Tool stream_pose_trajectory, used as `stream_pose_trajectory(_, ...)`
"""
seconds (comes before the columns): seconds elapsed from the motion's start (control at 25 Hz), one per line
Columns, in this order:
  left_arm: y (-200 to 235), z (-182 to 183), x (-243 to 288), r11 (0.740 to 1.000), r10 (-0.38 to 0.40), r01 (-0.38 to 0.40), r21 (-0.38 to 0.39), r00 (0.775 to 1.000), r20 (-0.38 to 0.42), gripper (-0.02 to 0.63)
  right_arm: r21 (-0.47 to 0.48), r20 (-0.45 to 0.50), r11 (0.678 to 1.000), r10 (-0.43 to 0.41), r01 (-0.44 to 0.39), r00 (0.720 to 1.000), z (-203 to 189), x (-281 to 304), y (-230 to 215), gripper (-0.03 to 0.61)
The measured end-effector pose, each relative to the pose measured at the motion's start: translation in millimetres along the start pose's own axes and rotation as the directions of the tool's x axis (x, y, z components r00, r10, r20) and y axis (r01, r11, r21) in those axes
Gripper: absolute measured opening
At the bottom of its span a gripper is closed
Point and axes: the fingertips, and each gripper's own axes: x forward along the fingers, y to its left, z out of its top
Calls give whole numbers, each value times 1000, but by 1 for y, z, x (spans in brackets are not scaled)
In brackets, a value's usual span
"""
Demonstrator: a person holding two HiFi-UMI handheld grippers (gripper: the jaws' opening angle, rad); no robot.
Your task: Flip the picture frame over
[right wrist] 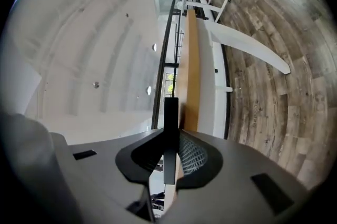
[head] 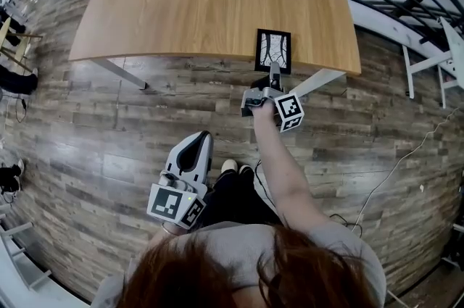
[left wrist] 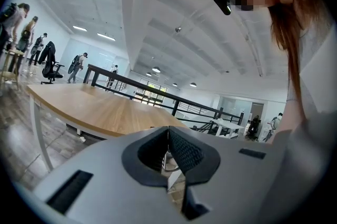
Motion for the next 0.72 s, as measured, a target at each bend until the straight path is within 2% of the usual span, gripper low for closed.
stream_pose_trajectory(0.36,11,1,-4,1000,28,-28,1,1000,-2,9,44,-66,999,-2,5,998,-7,10,-13,84)
stream_pose_trajectory(0.72,-1,-1,5,1000,-23,23,-17,1000,-15,8,72,-101,997,-4,12,995,-6,10,-11,85)
